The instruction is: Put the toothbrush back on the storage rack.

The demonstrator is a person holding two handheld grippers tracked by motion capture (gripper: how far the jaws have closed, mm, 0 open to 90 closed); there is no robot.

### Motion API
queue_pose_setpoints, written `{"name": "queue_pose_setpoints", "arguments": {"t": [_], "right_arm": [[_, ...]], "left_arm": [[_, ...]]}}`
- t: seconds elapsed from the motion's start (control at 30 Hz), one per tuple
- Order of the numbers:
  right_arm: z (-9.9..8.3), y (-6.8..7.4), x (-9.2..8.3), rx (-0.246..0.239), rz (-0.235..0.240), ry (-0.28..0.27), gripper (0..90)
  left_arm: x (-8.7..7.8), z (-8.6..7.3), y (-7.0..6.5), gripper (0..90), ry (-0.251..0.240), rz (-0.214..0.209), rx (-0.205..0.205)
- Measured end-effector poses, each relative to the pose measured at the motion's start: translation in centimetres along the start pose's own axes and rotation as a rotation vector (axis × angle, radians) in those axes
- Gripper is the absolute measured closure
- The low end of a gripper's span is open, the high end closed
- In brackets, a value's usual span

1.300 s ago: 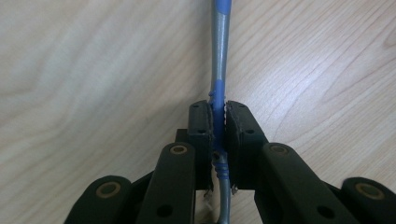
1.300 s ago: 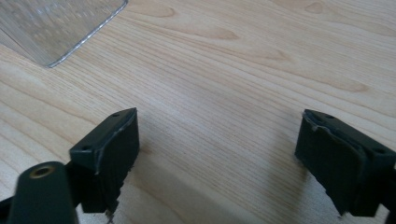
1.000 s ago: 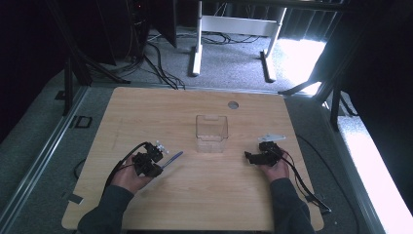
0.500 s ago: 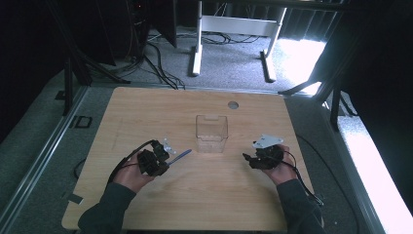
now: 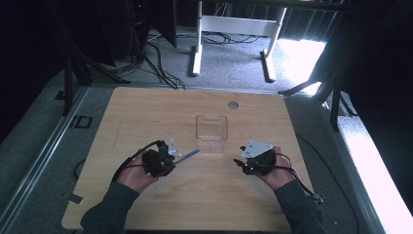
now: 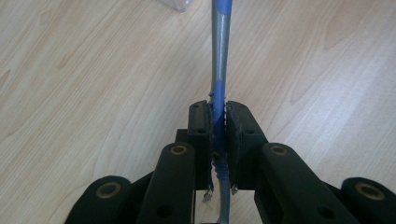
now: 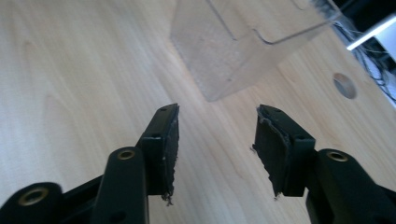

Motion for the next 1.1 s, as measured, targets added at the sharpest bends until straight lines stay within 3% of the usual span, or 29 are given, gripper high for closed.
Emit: {"name": "queue_pose_setpoints", "arguments": {"t": [0.3, 0.5, 0.53, 0.7, 1.1], "right_arm": [[0.2, 1.4, -0.1, -0.025, 0.104, 0.027, 55.1], [0.4, 1.9, 0.0, -0.012, 0.163, 0.034, 56.5], [0.6, 2.0, -0.1, 0.000, 0.189, 0.024, 57.1], [0.7, 2.5, 0.1, 0.012, 0.232, 0.032, 58.7], [0.7, 3.4, 0.7, -0.005, 0.273, 0.079, 61.8]], "left_arm": [[0.3, 0.7, -1.1, 81.4, 0.009, -0.049, 0.069], [0.6, 1.1, -1.9, 81.3, 0.007, -0.089, 0.095], [0.6, 1.1, -2.0, 81.3, 0.009, -0.091, 0.100], [0.8, 1.3, -2.4, 81.3, 0.013, -0.098, 0.121], [1.5, 1.6, -3.6, 81.3, 0.027, -0.118, 0.171]]}}
Point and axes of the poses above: each handheld gripper's, and its own axes: x roughly forward along the jaws, z roughly out of its top, y roughly to its left, the point moved 8 cm from there along x, roughly forward along the jaws, and after that the axes turned 9 degrees about -y, right-handed, at the moved point
